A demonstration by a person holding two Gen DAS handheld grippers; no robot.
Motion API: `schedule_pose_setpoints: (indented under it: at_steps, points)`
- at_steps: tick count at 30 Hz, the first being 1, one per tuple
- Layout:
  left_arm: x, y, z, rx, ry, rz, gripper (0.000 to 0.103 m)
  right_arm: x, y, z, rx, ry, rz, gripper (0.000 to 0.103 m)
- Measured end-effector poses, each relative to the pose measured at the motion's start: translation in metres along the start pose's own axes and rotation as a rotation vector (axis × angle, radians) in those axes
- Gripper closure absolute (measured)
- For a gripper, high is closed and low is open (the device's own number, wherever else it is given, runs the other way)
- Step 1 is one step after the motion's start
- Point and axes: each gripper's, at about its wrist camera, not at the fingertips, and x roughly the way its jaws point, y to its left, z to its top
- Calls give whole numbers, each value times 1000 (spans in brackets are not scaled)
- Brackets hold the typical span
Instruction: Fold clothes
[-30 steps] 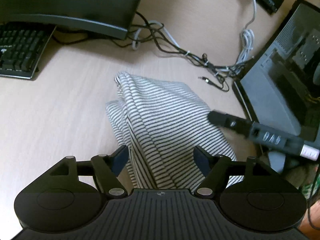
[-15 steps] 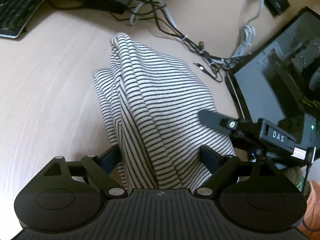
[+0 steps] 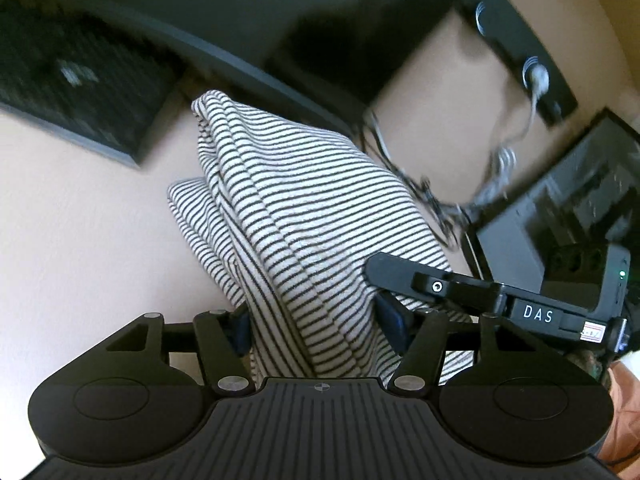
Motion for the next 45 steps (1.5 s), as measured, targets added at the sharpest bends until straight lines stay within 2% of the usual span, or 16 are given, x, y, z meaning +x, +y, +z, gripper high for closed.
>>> schedule_pose_setpoints:
  at_steps: [4,6,7,9,12,17,21,23,26,28,33,36,38,41,43,45]
  points:
    - [5,25,14,-16,-3,43,38,34,6,11,-43,13,-5,38]
    - [21,42,12,-44,42,63,35,52,4,9,-77,51,-55,38]
    - [30,51,10,-58,69,77,33,60,3,5,-99,74,-102,33]
    - [34,64,7,-78,79,59,31,63,1,-1,-113,76,-147,29]
    - [17,62,21,-32,36,48,33,47,6,-1,-121,53,-175,25]
    - [-16,51,58,101,-116,59,28,14,43,-1,-295,-24,-254,25]
    - [11,44,88,126,-142,-7,31,16,81,-6,-422,-59,-239,30]
    - [34,50,89,119,-80,-7,35,26,88,-19,-423,-6,-218,33]
    - [68,63,83,109,20,10,42,43,88,-48,-439,63,-247,34]
    - [73,70,75,125,19,-4,42,45,94,-56,-443,83,-263,32]
    - [76,71,79,126,44,-20,42,38,104,-47,-436,115,-291,30]
    - [70,79,80,130,50,-39,42,17,102,-31,-357,46,-317,29]
    - [70,82,81,122,55,-51,42,1,89,-21,-305,-1,-371,22]
    - [74,82,81,121,55,-56,40,-9,68,-17,-222,-24,-459,21]
    - [71,82,82,108,45,-55,40,-8,64,-16,-176,-40,-466,22]
    - [59,82,82,76,17,-58,36,-7,69,-17,-232,-30,-447,22]
